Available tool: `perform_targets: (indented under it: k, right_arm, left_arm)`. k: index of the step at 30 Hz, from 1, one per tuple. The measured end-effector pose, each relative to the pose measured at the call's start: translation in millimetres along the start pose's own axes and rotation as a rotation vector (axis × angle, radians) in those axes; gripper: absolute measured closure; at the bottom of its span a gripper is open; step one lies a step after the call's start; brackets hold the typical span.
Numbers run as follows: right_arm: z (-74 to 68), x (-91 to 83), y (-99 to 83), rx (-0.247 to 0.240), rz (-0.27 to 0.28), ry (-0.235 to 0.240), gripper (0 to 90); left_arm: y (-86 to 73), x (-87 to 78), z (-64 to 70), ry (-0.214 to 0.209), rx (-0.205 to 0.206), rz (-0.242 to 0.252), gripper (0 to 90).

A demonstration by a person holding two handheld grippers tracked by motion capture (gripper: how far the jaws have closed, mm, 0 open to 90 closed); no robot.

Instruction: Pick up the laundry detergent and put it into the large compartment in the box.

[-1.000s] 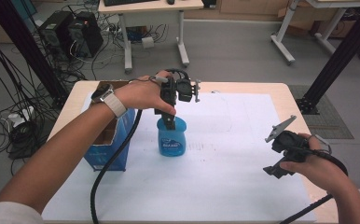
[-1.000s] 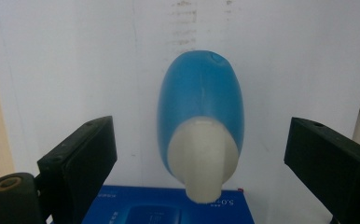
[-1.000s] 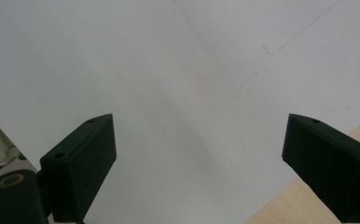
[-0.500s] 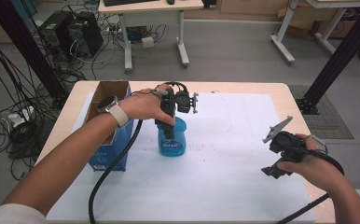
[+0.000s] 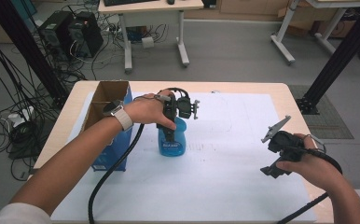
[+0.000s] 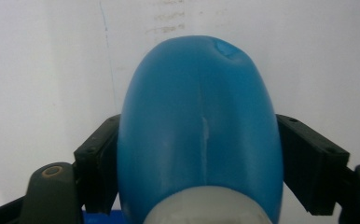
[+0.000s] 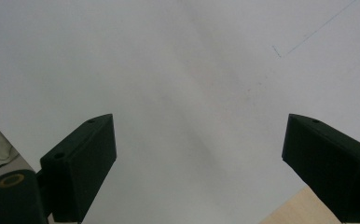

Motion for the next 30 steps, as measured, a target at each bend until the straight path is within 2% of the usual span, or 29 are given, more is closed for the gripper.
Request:
perform_targets:
  k: [5,13,15,19,22,25,30]
  right_arm:
    - [0.4,-0.3,-1.1,0.004,0.002,-0.001,9.6]
    - [0.5,1.0,-0.7,0.002,0.003,0.002,9.6]
    - [0.5,1.1,-1.0,0.002,0.004,0.003,9.6]
    - [0.5,0.2,-2.7,0.006,0.007,0.002,9.6]
    - [0.6,-0.2,-3.8,0.009,0.007,-0.001,9.7]
    - [0.6,0.1,-4.0,0.007,0.009,-0.001,9.7]
    - [0.8,1.0,-1.7,-0.01,0.009,-0.001,9.7]
  left_arm:
    - [-2.1,1.7,-2.4,-0.006,0.004,0.001,34.7]
    - [-1.9,1.3,-1.3,0.007,0.006,0.0,38.3]
    - [-2.1,0.9,-1.3,0.008,-0.006,-0.001,38.4]
    - [-2.9,-1.6,-1.3,0.011,-0.041,-0.005,38.4]
    - [-5.4,-10.8,-1.0,0.014,-0.074,0.001,38.4]
    - [-6.6,-24.6,4.0,0.027,-0.104,-0.002,38.3]
    - [-11.8,-55.2,12.3,0.017,-0.199,0.014,38.3]
Point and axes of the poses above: each handheld gripper's, and its own axes: x roughly forward along the jaws, y roughly out of its top, z roughly to its right, the point moved 4 cm from there along x, roughly forward along the jaws, and after that the axes turned 7 degrees about y, right-handed, at the moved point
